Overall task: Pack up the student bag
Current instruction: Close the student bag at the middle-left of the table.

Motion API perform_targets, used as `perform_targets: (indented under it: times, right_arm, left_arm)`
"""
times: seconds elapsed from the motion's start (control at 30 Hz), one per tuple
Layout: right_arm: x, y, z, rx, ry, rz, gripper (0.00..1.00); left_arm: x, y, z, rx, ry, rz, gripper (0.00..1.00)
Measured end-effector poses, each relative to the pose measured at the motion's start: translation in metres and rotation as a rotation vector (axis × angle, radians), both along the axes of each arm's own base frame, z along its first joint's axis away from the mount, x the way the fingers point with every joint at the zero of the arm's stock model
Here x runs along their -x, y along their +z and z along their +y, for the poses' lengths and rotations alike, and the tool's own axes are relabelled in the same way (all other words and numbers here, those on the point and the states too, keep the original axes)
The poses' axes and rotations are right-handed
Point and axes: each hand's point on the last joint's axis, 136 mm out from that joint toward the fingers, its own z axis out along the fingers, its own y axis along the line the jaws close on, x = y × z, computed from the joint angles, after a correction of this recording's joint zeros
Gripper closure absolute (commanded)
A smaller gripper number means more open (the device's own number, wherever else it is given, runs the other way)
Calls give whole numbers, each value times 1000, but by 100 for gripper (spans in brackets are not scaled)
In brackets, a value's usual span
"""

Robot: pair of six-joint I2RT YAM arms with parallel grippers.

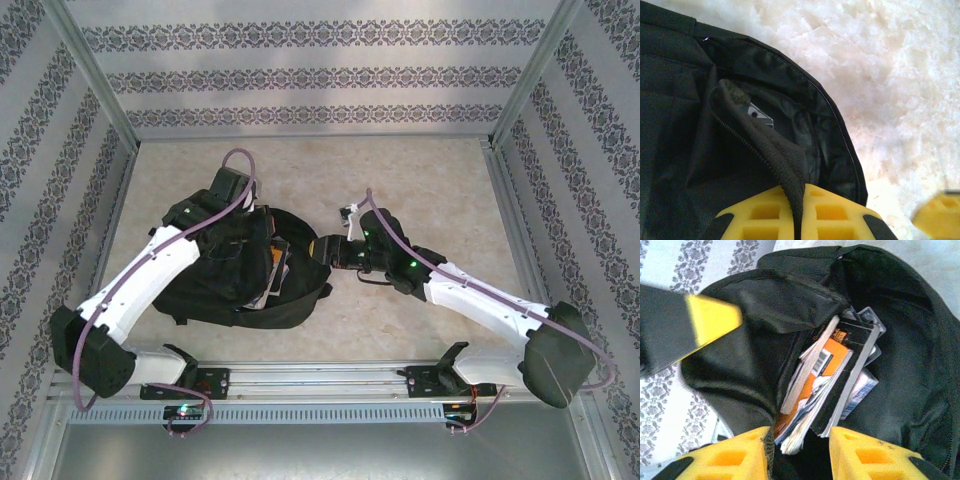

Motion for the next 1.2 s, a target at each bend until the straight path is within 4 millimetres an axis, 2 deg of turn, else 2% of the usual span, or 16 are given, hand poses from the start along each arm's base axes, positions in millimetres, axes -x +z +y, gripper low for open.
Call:
perform_targets:
  times: [0.07,0.13,0.23,0.33,0.47,0.63,0.7,0.77,0.87,0.97,1.1,1.2]
  right_arm:
    - [9,2,9,35,68,-26,66]
    - [22,4,27,81,174,-59,65]
    - [38,10,56,132,316,-111,62]
    - [55,15,78,173,436,-176,61]
    - [73,22,94,235,543,-294,57]
    - [86,28,100,309,609,-475,53]
    - [86,31,99,326,604,-531,51]
    - [83,38,94,330,585,-572,51]
    - [81,46,92,328,577,-611,51]
    - [89,45,97,335,614,-651,49]
    - [123,40,116,336,748,-770,45]
    - [149,22,136,360,863,-855,41]
  left_arm:
    - [-6,-5,2,7,19,14,80]
    - [-13,-9,4,15,41,20,62]
    - [-18,-10,4,25,59,22,45]
    - [-19,-3,4,39,72,13,38]
    - [-9,18,14,51,106,-30,35]
    - [22,69,33,118,152,-147,30]
    - [35,83,38,141,155,-179,28]
    - [45,88,42,151,154,-186,27]
    - [61,77,53,133,190,-137,25]
    - [82,57,76,78,304,-35,26]
    - [117,25,112,-53,494,149,25]
    - [137,14,134,-138,597,218,24]
